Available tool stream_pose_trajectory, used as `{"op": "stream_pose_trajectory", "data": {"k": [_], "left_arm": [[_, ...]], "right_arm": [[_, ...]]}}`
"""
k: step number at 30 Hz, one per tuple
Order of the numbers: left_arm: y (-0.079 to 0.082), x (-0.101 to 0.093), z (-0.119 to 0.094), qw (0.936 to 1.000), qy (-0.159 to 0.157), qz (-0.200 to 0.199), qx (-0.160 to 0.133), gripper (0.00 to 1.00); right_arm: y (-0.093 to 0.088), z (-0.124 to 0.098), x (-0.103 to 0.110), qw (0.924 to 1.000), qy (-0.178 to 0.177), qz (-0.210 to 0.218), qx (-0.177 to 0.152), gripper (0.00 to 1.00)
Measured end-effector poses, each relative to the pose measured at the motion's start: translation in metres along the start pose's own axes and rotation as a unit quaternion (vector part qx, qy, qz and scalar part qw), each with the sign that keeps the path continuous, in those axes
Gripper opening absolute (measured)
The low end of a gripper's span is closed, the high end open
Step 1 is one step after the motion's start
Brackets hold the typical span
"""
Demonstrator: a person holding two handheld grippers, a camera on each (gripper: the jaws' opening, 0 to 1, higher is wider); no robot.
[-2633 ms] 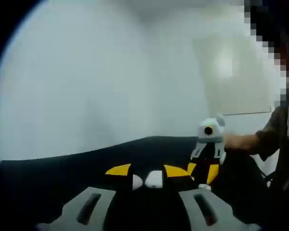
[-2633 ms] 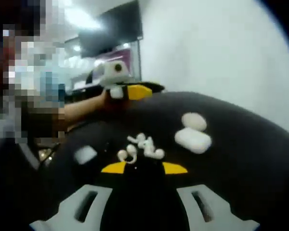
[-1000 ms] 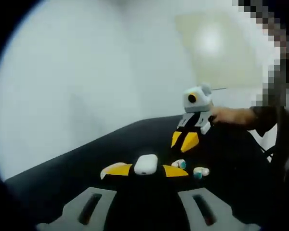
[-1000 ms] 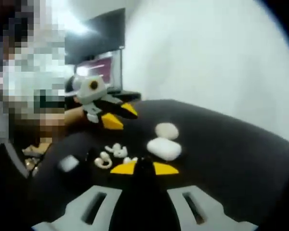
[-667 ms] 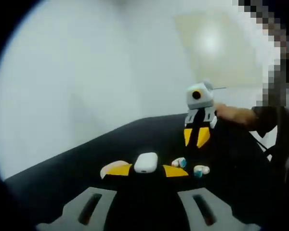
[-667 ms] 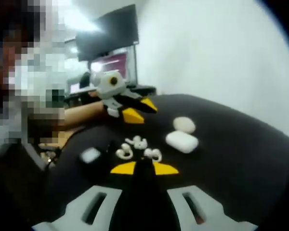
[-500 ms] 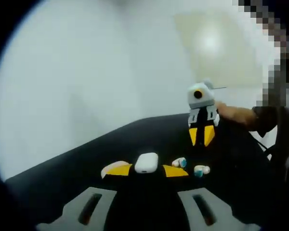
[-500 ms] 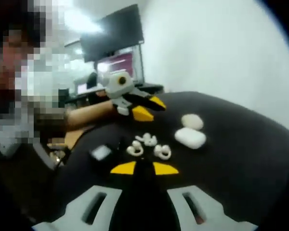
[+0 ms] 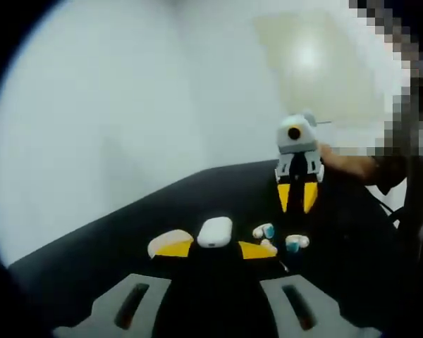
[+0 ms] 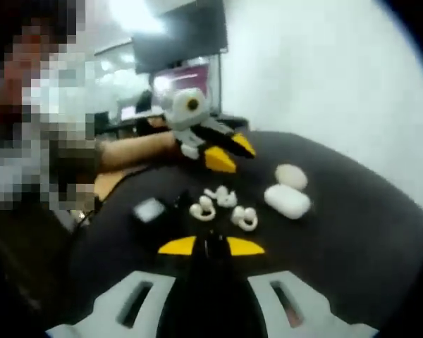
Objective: Pick up three earphones and place each one into its charging case using tactile feedback, ensure that each earphone is properly inserted and securely positioned inside the case.
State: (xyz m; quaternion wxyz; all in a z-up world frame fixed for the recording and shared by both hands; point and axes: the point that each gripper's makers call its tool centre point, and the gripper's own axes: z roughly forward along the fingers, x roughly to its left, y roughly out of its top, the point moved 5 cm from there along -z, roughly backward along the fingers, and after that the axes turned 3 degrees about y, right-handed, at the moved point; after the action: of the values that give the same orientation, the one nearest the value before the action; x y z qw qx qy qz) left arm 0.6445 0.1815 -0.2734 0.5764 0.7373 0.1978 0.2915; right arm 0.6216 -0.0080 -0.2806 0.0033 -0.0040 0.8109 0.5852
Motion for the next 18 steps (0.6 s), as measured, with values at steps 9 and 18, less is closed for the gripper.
{"op": "stream_pose_trajectory", "data": {"k": [9,18], "left_arm": [[-0.003,0.013,-0.003,0.9994,0.027,-0.023,0.002,0.14],[0.019,0.021,-0.019,0.9936,0.091,-0.067,-0.001,0.15]], "right_arm": [[0.015,-0.029,-0.054,0.9736,-0.134,0.127,-0.134,0.17],[0.009,-0.034,-0.064,0.9649,-0.154,0.161,-0.139,0.17]]}}
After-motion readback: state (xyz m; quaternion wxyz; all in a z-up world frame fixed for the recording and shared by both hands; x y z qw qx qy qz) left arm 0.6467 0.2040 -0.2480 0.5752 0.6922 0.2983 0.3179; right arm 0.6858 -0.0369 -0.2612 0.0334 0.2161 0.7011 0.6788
